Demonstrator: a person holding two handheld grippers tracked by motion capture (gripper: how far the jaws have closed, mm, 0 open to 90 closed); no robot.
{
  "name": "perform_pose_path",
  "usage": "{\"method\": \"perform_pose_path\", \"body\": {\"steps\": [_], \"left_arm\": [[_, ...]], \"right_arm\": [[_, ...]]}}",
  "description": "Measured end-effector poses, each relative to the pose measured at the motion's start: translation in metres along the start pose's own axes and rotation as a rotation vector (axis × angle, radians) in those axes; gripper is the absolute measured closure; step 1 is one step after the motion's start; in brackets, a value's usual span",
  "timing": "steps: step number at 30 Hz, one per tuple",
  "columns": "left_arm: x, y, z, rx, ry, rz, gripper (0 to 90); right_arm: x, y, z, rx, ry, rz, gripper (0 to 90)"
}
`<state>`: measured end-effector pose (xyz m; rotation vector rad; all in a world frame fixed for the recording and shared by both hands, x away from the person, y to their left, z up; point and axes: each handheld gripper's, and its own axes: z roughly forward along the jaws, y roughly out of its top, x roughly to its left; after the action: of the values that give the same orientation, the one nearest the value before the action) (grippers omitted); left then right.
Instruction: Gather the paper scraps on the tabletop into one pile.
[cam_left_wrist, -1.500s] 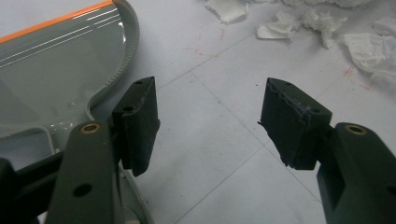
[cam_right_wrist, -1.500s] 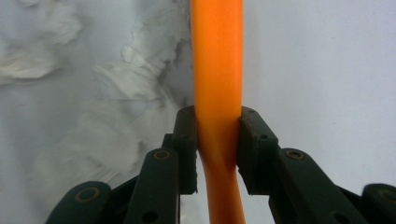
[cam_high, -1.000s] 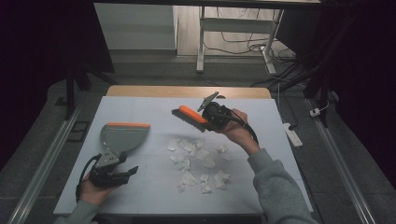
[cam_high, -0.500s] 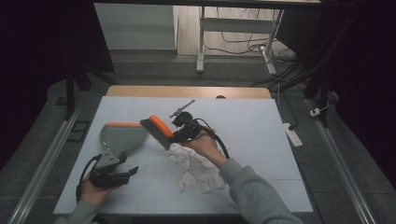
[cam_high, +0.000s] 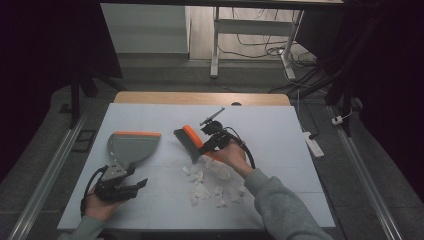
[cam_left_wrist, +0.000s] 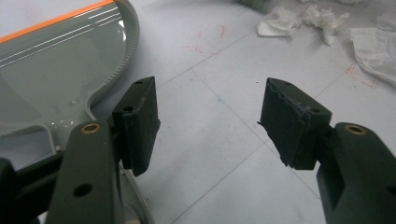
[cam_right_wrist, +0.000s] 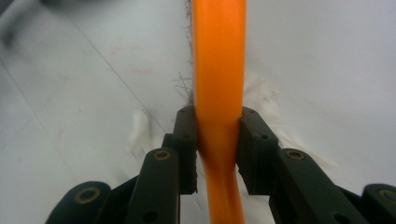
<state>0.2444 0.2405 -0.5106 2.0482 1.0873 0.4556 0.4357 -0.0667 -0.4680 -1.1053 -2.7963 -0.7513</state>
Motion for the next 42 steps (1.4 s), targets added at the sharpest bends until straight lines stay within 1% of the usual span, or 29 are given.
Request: {"method": "perform_pose_path", "body": {"steps": [1, 2, 4, 6, 7, 9, 12, 14, 17, 19, 22, 23, 24, 26, 27, 29, 31, 32, 33, 35, 36, 38, 42], "left_arm": [[0.000, 0.000, 0.000, 0.000, 0.000, -0.002, 37.6], [0.000, 0.000, 0.001, 0.001, -0.001, -0.001, 37.6], [0.000, 0.001, 0.001, 0.002, 0.000, -0.001, 37.6], [-0.001, 0.002, 0.002, 0.003, 0.000, 0.002, 37.6], [-0.002, 0.002, 0.002, 0.003, 0.002, 0.004, 37.6], [-0.002, 0.001, 0.001, 0.003, 0.004, 0.003, 37.6], [-0.001, 0.001, 0.001, 0.002, 0.004, 0.000, 37.6], [-0.001, 0.001, 0.001, 0.004, 0.005, -0.001, 37.6], [-0.002, 0.001, 0.002, 0.005, 0.004, 0.001, 37.6], [-0.002, 0.001, 0.002, 0.005, 0.003, 0.000, 37.6], [-0.002, 0.001, 0.002, 0.005, 0.004, 0.000, 37.5], [-0.002, 0.001, 0.002, 0.005, 0.004, 0.000, 37.5], [-0.002, 0.000, 0.001, 0.005, 0.003, 0.000, 37.6], [-0.001, 0.000, 0.001, 0.005, 0.003, -0.002, 37.5], [-0.001, 0.000, 0.001, 0.004, 0.002, -0.003, 37.5], [0.000, 0.000, 0.001, 0.003, 0.001, -0.006, 37.5], [0.000, 0.000, 0.001, 0.004, 0.001, -0.005, 37.5], [0.000, 0.000, 0.002, 0.006, 0.000, -0.004, 37.5], [0.000, 0.000, 0.002, 0.008, -0.001, -0.003, 37.5], [0.000, 0.000, 0.003, 0.011, -0.001, -0.001, 37.5], [-0.001, 0.000, 0.003, 0.013, 0.000, 0.001, 37.5], [-0.001, 0.001, 0.003, 0.012, 0.001, 0.002, 37.5], [0.000, 0.000, 0.004, 0.013, 0.004, -0.002, 37.5]], "right_arm": [[-0.003, -0.003, -0.005, -0.008, 0.000, 0.012, 71.0], [-0.005, -0.005, -0.009, -0.021, -0.001, 0.014, 71.0], [-0.003, -0.007, -0.021, -0.057, -0.013, -0.008, 71.0], [0.000, -0.008, -0.034, -0.111, 0.003, -0.030, 71.0], [0.004, -0.008, -0.040, -0.131, 0.012, -0.039, 71.0], [0.012, -0.007, -0.051, -0.158, 0.010, -0.070, 71.0], [0.024, -0.008, -0.061, -0.175, 0.034, -0.099, 70.9], [0.033, -0.010, -0.062, -0.163, 0.050, -0.114, 71.0], [0.047, -0.015, -0.053, -0.122, 0.085, -0.138, 71.0], [0.056, -0.019, -0.042, -0.089, 0.107, -0.159, 71.0], [0.065, -0.022, -0.023, -0.024, 0.137, -0.174, 70.9], [0.067, -0.023, -0.016, -0.003, 0.140, -0.175, 71.0], [0.067, -0.023, -0.011, 0.019, 0.132, -0.179, 70.9], [0.066, -0.024, -0.003, 0.057, 0.114, -0.190, 70.9], [0.065, -0.024, -0.002, 0.062, 0.093, -0.190, 70.9], [0.056, -0.023, -0.004, 0.076, 0.051, -0.182, 70.9], [0.043, -0.025, -0.008, 0.075, 0.026, -0.157, 70.9], [0.039, -0.026, -0.010, 0.067, 0.021, -0.128, 70.9], [0.033, -0.027, -0.013, 0.061, 0.014, -0.119, 70.9], [0.027, -0.028, -0.021, 0.041, -0.010, -0.110, 70.9], [0.025, -0.028, -0.026, 0.028, -0.025, -0.116, 71.0], [0.021, -0.028, -0.037, -0.008, -0.012, -0.107, 70.9], [0.024, -0.030, -0.064, -0.084, 0.006, -0.124, 70.9]]}}
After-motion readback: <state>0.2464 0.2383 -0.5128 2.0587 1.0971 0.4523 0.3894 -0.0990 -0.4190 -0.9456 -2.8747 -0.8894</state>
